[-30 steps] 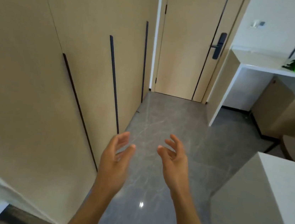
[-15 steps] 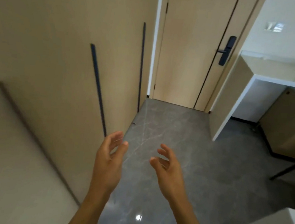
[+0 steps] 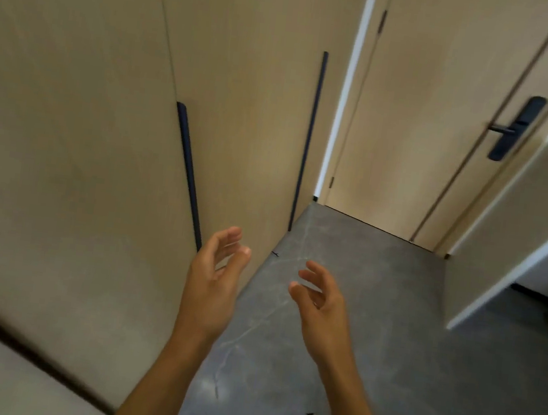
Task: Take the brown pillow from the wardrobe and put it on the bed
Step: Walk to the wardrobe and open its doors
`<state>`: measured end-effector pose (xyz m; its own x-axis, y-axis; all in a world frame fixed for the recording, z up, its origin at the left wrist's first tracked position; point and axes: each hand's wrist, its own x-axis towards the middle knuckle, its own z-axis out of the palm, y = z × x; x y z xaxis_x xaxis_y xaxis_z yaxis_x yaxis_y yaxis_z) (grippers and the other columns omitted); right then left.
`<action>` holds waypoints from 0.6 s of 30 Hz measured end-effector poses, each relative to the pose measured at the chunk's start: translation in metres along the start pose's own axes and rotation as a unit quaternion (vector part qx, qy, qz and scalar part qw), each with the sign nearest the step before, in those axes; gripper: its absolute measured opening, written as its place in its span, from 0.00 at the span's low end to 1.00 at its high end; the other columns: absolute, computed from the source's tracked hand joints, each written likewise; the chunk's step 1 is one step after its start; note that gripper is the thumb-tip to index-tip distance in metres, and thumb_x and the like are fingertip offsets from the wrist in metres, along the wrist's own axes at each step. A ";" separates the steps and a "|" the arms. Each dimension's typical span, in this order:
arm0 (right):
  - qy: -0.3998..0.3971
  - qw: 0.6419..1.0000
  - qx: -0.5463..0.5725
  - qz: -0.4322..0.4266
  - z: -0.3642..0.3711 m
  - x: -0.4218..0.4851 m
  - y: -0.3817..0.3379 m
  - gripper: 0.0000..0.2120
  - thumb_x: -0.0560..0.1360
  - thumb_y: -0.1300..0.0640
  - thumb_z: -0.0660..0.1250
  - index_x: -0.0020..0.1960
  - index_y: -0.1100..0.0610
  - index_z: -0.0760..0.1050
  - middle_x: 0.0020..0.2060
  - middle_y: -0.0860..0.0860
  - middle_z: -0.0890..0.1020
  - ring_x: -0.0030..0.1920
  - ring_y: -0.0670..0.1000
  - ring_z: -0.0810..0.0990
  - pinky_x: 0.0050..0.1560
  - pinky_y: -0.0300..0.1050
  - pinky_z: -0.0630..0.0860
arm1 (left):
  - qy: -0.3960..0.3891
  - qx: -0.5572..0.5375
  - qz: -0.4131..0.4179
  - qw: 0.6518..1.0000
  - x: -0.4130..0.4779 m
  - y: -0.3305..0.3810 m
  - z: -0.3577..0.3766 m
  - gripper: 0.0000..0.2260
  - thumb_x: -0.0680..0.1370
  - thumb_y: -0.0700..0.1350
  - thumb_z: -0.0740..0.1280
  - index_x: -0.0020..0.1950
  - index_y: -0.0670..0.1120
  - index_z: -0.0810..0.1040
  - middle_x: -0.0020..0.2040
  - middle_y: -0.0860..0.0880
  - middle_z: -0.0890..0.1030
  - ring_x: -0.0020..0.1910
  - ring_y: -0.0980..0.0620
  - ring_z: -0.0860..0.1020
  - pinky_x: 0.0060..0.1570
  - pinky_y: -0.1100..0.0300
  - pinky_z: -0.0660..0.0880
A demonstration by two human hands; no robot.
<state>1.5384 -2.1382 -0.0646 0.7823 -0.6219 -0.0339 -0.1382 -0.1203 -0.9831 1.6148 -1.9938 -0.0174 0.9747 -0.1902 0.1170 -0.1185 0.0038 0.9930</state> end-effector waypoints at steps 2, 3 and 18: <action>-0.042 0.999 -0.006 -0.010 0.004 0.043 0.001 0.23 0.82 0.57 0.71 0.75 0.51 0.73 0.65 0.49 0.81 0.62 0.47 0.82 0.60 0.40 0.78 | 0.036 0.003 -0.006 0.999 0.025 -0.004 0.015 0.12 0.83 0.42 0.66 0.67 0.50 0.78 0.64 0.54 0.81 0.60 0.65 0.78 0.58 0.69 0.75; -0.069 0.997 -0.007 -0.014 0.005 0.063 -0.001 0.22 0.82 0.58 0.71 0.75 0.51 0.73 0.65 0.49 0.81 0.61 0.47 0.82 0.58 0.37 0.77 | 0.058 0.001 -0.008 0.998 0.036 -0.005 0.022 0.12 0.83 0.42 0.66 0.67 0.50 0.78 0.64 0.54 0.81 0.60 0.65 0.78 0.58 0.68 0.76; -0.355 0.922 -0.035 -0.147 0.101 0.282 -0.108 0.16 0.82 0.58 0.70 0.69 0.52 0.77 0.61 0.51 0.83 0.58 0.49 0.83 0.47 0.29 0.75 | 0.304 0.059 0.018 0.951 0.145 0.033 0.072 0.14 0.84 0.48 0.65 0.70 0.52 0.76 0.66 0.58 0.80 0.66 0.63 0.76 0.54 0.76 0.71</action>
<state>1.8349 -2.2222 0.0136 0.9895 0.1066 0.0978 0.1233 -0.2681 -0.9555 1.7389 -2.0915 0.0308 0.8943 0.4116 0.1755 -0.1394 -0.1166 0.9834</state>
